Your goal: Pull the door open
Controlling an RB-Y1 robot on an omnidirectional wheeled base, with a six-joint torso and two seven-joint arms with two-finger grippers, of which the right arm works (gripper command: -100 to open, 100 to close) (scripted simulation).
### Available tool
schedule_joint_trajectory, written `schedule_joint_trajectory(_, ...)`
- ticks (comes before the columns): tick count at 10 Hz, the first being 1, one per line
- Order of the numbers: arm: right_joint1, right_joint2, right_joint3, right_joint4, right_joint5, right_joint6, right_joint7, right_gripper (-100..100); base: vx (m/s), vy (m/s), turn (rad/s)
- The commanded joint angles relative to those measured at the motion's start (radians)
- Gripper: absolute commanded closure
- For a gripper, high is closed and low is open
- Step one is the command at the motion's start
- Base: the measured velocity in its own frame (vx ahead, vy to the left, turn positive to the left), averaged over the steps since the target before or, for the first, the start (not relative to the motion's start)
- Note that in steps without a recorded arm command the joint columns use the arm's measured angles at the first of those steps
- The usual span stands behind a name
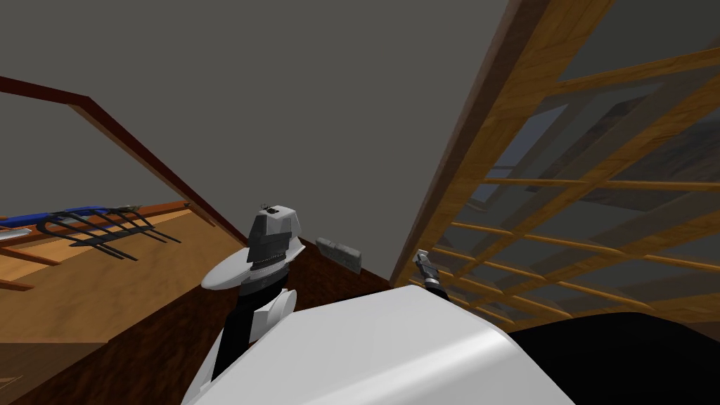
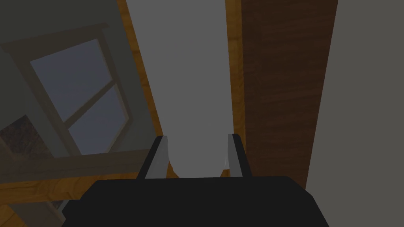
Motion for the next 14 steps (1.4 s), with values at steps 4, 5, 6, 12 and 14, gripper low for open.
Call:
schedule_joint_trajectory(4, -0.005, -0.009, 0.038, 0.006, -0.046, -0.001, -0.118, 100, -0.024, -0.007, 0.015)
schedule_joint_trajectory(5, -0.006, -0.011, 0.047, 0.008, -0.058, 0.000, -0.146, 100, -0.034, -0.011, 0.021)
schedule_joint_trajectory(6, -0.007, -0.014, 0.059, 0.010, -0.073, 0.000, -0.173, 100, -0.035, -0.010, 0.022)
schedule_joint_trajectory(12, -0.011, -0.023, 0.100, 0.016, -0.123, 0.002, -0.290, 100, -0.025, -0.006, 0.013)
schedule_joint_trajectory(14, -0.014, -0.030, 0.132, 0.021, -0.161, 0.004, -0.354, 100, -0.029, -0.008, 0.021)
